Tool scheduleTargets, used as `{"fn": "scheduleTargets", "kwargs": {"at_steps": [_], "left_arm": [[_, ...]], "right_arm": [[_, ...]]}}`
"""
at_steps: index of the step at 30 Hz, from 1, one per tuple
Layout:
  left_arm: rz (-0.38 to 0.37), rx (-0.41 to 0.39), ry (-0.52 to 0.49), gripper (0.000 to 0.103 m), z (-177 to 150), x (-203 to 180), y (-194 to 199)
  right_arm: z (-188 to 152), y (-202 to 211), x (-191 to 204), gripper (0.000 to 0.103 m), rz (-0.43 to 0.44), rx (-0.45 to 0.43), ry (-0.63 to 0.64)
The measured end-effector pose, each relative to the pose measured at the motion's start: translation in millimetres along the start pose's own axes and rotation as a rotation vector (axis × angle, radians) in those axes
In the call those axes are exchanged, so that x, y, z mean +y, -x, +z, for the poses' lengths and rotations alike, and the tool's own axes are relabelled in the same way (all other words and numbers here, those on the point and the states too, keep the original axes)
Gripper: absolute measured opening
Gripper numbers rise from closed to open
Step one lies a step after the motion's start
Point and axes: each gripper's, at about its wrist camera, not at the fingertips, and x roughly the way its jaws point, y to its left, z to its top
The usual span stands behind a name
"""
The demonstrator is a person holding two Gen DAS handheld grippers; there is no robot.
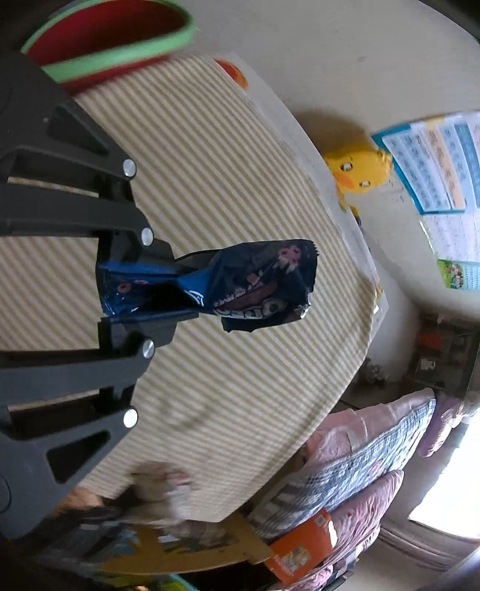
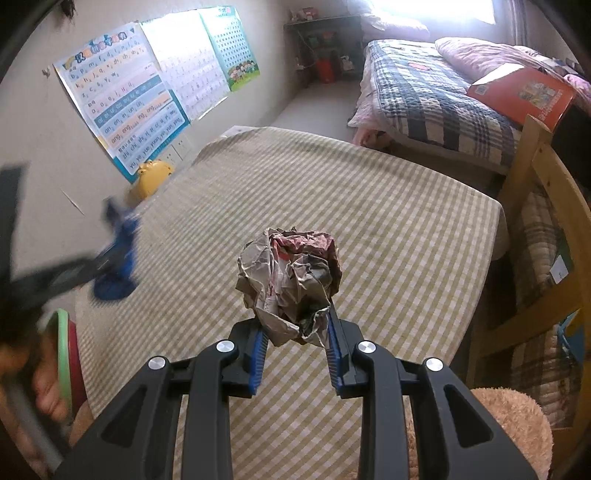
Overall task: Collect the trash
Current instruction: 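Lift the blue wrapper and brown paper and carry them toward the red bucket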
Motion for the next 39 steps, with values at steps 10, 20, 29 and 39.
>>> {"fn": "scheduleTargets", "kwargs": {"at_steps": [10,20,29,39], "left_arm": [[0.015,-0.058,-0.001,0.016,-65.6,21.2,65.6],[-0.028,-0.113,-0.003,0.017,-68.2,23.5,86.2],[-0.031,-0.140,0.033,0.017,-72.4,37.6,98.4],[-0.021,-0.162,0.046,0.017,-79.6,51.0,109.5]], "right_arm": [[-5.9,7.4,16.9,0.026,-0.087,-0.012,0.090],[-15.6,38.2,26.8,0.026,-0.091,-0.008,0.066],[-13.4,66.4,57.7,0.026,-0.055,-0.051,0.134],[-9.1,89.3,94.3,0.026,-0.017,-0.094,0.215]]}}
